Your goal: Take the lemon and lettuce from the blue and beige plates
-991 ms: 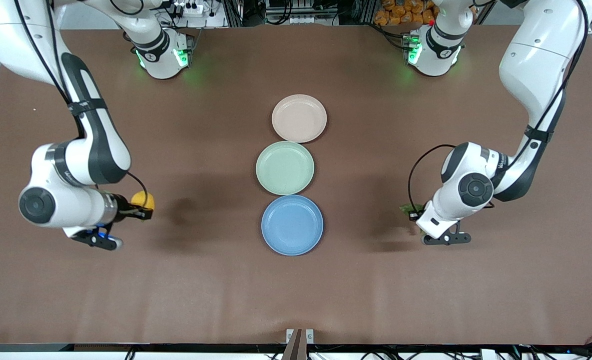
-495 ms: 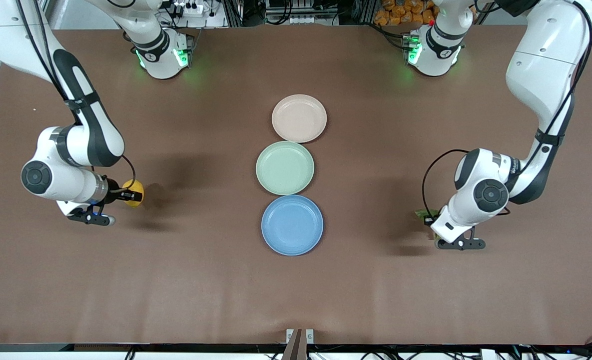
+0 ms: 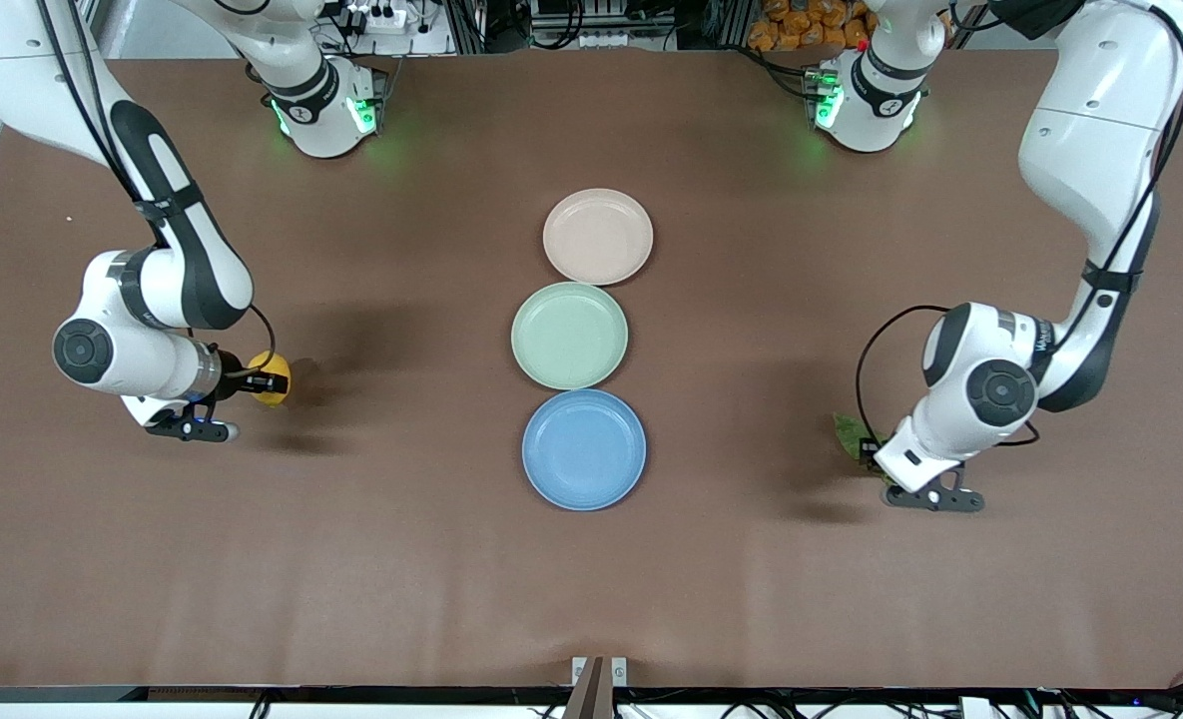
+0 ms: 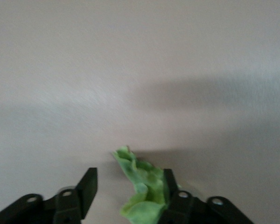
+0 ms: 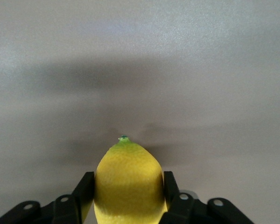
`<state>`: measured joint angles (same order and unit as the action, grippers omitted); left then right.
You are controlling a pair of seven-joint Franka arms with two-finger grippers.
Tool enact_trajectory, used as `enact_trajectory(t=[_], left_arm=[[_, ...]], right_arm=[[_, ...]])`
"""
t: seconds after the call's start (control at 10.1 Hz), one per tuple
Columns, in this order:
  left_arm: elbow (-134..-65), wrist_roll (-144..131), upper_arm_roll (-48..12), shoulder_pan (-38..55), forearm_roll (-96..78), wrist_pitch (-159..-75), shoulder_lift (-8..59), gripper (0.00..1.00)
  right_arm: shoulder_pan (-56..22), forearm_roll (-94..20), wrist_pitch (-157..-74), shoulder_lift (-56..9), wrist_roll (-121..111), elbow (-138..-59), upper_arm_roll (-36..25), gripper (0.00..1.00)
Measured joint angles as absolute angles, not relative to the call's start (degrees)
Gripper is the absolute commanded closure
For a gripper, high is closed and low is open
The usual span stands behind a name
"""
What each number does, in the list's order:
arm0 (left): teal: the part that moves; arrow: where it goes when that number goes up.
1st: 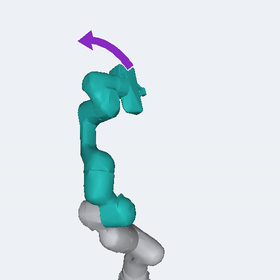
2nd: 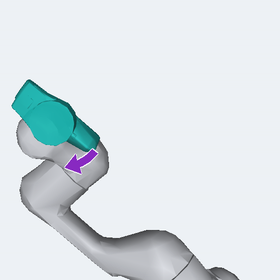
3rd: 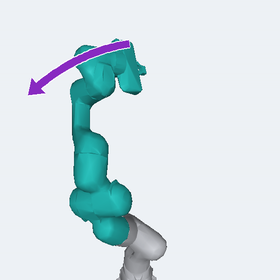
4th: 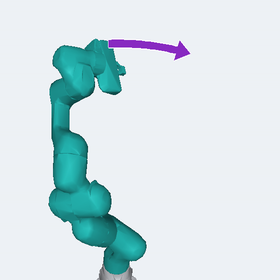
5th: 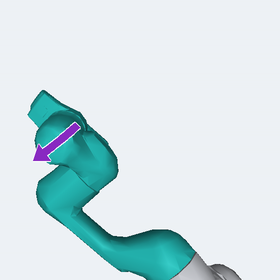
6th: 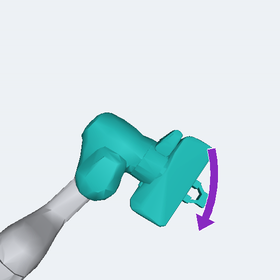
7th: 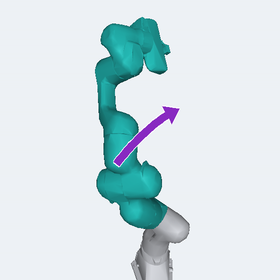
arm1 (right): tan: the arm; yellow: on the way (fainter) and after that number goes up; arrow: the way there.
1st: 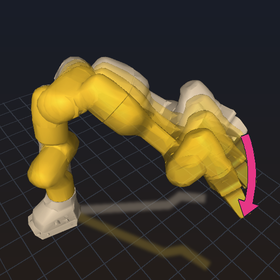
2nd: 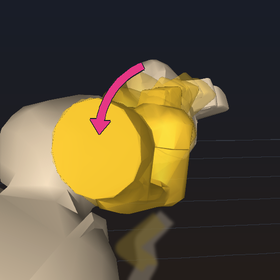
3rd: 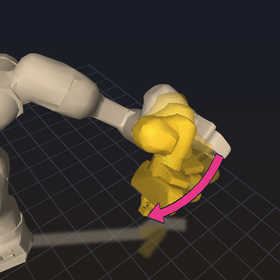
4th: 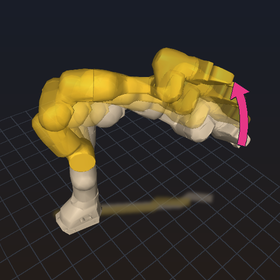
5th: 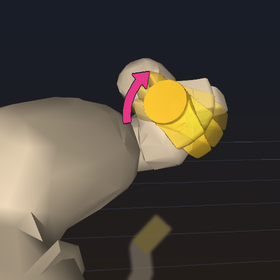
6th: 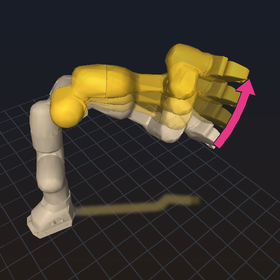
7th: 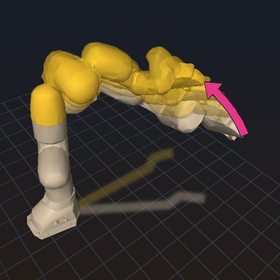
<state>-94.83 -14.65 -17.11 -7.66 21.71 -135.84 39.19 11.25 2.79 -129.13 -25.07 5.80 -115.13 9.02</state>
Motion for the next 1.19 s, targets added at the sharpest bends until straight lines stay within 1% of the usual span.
enact_trajectory(t=[0.2,0.5,0.59,0.79,1.09,1.19], left_arm=[[-92.6,-14.6,-17.1,-8.1,18.5,-132.2,36.8,0.00],[-88.4,-14.6,-17.4,-8.0,12.4,-121.1,30.1,0.00],[-87.9,-14.6,-17.4,-8.0,10.6,-117.7,27.1,0.00],[-87.5,-14.6,-17.4,-7.9,7.9,-112.2,20.7,0.00],[-87.5,-14.6,-17.3,-7.3,7.3,-105.3,12.2,0.00],[-87.5,-14.6,-16.3,-6.6,6.3,-103.1,9.9,0.00]], right_arm=[[11.9,2.8,-125.2,-23.8,5.2,-113.4,9.0,0.00],[12.6,2.6,-113.6,-22.1,5.1,-104.4,9.0,0.00],[13.2,2.6,-111.7,-21.5,5.1,-101.5,9.0,0.00],[14.3,2.6,-110.6,-19.0,5.1,-98.0,9.0,0.00],[15.2,2.6,-109.8,-12.7,5.0,-96.6,9.0,0.00],[15.1,2.6,-108.0,-10.4,5.0,-96.4,9.3,0.00]])
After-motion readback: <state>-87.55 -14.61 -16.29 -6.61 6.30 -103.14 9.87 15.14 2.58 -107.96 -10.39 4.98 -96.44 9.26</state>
